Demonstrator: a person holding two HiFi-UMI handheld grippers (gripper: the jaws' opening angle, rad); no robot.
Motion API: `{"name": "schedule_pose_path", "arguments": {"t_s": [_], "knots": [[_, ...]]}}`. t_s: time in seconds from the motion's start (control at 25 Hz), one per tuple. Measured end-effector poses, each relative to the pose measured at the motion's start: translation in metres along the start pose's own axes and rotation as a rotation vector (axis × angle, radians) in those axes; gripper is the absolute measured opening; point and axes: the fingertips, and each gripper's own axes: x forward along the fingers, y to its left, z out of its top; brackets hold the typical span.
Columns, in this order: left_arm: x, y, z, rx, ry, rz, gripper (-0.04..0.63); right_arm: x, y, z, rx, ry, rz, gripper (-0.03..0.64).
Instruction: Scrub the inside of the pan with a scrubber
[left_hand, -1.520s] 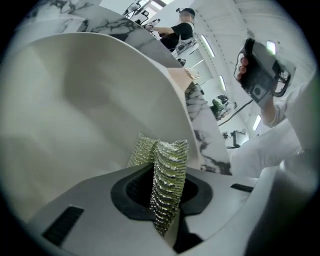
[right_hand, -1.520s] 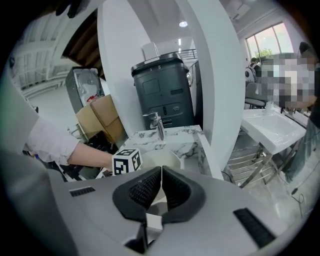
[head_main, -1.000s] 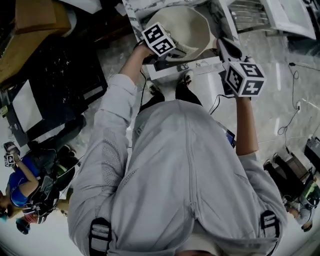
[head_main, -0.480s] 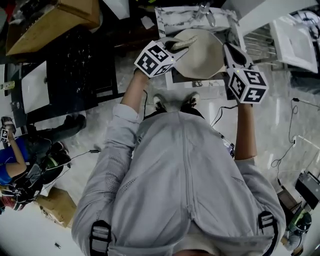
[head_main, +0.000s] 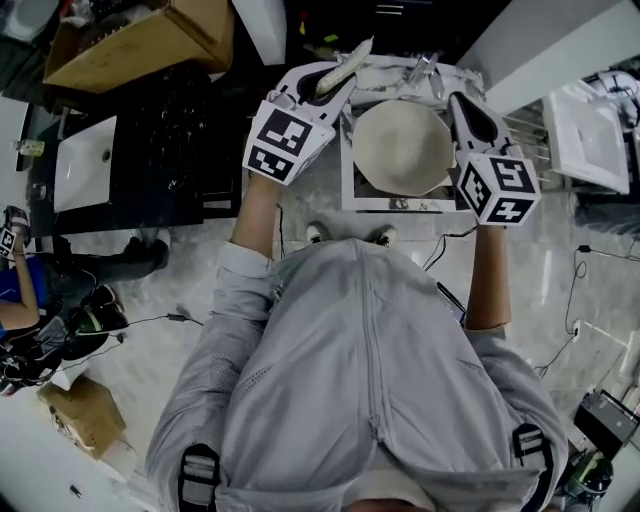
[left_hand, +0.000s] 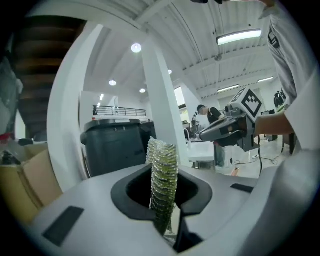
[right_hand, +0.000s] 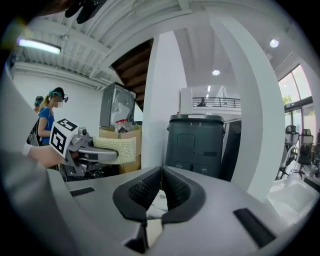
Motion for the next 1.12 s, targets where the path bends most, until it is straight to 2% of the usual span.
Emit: {"name": "schedule_pose_path", "arguments": {"t_s": [0.24,0.44,1.12], "knots": [[-0.032,0.034,0.050,0.021,-0.108,0.148,0.071,0.000,0.005,0.047,-0.076,-0.086,0.020,0.035],[-0.045,0.048,0.078,0.058,-0.152,0.210,0.071,0.003,0.007,0.074,-0.129,-0.124,0.030,0.035],[-0.035,0.054,0.098,0.116,-0.170,0.213,0.071,0.013,-0.004,0.086,-0.177,-0.143,0.008,0.034]]}}
